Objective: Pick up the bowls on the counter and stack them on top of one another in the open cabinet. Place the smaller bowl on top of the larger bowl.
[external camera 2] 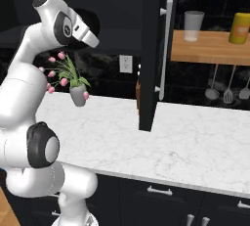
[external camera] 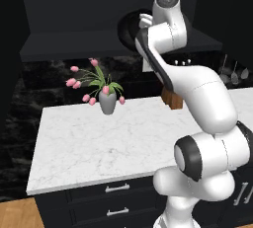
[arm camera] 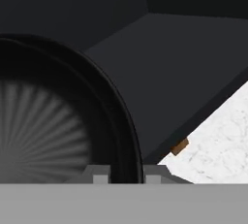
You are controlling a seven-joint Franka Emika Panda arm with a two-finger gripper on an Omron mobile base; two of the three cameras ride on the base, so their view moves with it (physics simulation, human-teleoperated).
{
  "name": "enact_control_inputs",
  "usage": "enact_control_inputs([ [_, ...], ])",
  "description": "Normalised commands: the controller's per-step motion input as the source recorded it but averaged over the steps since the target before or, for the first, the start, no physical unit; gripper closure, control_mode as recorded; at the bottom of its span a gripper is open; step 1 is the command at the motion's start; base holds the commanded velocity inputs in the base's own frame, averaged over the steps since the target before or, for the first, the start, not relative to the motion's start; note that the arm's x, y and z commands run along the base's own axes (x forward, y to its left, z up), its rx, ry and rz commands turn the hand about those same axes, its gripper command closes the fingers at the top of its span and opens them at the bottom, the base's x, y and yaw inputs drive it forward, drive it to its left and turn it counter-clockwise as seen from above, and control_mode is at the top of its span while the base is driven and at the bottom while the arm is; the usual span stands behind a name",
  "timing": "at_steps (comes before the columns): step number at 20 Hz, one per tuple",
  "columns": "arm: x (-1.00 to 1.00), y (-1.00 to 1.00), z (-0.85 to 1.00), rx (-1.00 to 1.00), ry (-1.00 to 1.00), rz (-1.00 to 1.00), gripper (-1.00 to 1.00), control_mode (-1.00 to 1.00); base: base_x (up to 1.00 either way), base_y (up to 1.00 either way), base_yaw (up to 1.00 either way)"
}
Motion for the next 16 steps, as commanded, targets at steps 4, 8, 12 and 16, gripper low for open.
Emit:
enact_control_inputs([
  [4, 0.47, 0.0, 0.0, 0.0, 0.01, -0.02, 1.0, -1.0, 0.0, 0.0, 0.0],
  [8, 0.1, 0.0, 0.0, 0.0, 0.02, -0.04, 1.0, -1.0, 0.0, 0.0, 0.0],
  [12, 0.0, -0.01, -0.05, 0.0, 0.03, -0.01, 1.0, -1.0, 0.0, 0.0, 0.0],
  [16, 0.0, 0.0, 0.0, 0.0, 0.0, 0.0, -1.0, -1.0, 0.0, 0.0, 0.0],
])
